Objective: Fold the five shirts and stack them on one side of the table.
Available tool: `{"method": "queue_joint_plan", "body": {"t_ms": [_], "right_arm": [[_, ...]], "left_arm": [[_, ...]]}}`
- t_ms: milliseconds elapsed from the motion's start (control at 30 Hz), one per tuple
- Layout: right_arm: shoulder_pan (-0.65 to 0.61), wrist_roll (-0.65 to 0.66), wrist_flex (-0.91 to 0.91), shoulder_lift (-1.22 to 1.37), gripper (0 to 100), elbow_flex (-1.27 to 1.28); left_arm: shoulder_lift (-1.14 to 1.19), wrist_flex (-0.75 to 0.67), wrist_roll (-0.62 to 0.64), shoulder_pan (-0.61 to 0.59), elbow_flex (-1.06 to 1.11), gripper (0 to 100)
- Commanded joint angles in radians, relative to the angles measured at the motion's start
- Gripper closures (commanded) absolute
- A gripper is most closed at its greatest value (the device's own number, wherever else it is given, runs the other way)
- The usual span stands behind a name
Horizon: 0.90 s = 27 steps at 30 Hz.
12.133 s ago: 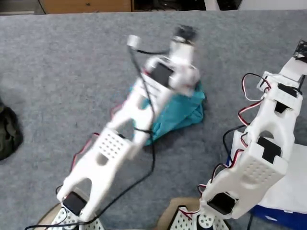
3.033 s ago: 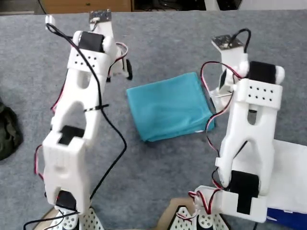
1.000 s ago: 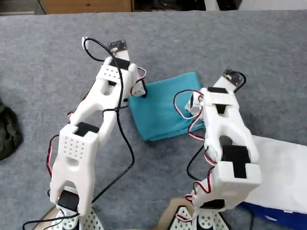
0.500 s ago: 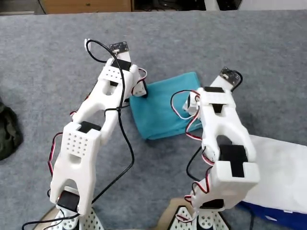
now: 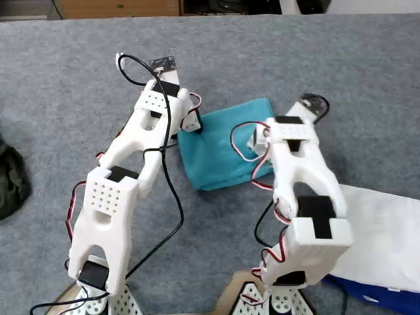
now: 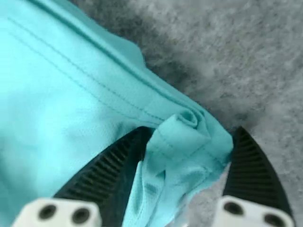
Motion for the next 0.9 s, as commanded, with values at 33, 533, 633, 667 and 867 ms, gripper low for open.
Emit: {"method": "queue_joint_plan", "body": {"t_ms": [33, 533, 633, 667, 867], "right_arm": [[-0.096, -0.017, 0.015, -0.036, 73.1, -0.044], [-0.094, -0.017, -0.049, 0.018, 87.3, -0.044], [-0.091, -0.008, -0.072, 0.064, 94.0, -0.058], [-0.09, -0.006, -0.064, 0.071, 93.8, -0.067], [-0.084, -0.005, 0.003, 0.068, 99.5, -0.108]], "left_arm": [[-0.002, -0.02, 0.006, -0.006, -0.035, 88], [0.045, -0.012, 0.008, -0.006, -0.074, 89], [0.065, -0.011, 0.008, -0.006, -0.1, 93], [0.067, -0.011, 0.008, -0.006, -0.104, 97], [0.068, -0.011, 0.008, -0.008, -0.106, 98]]}}
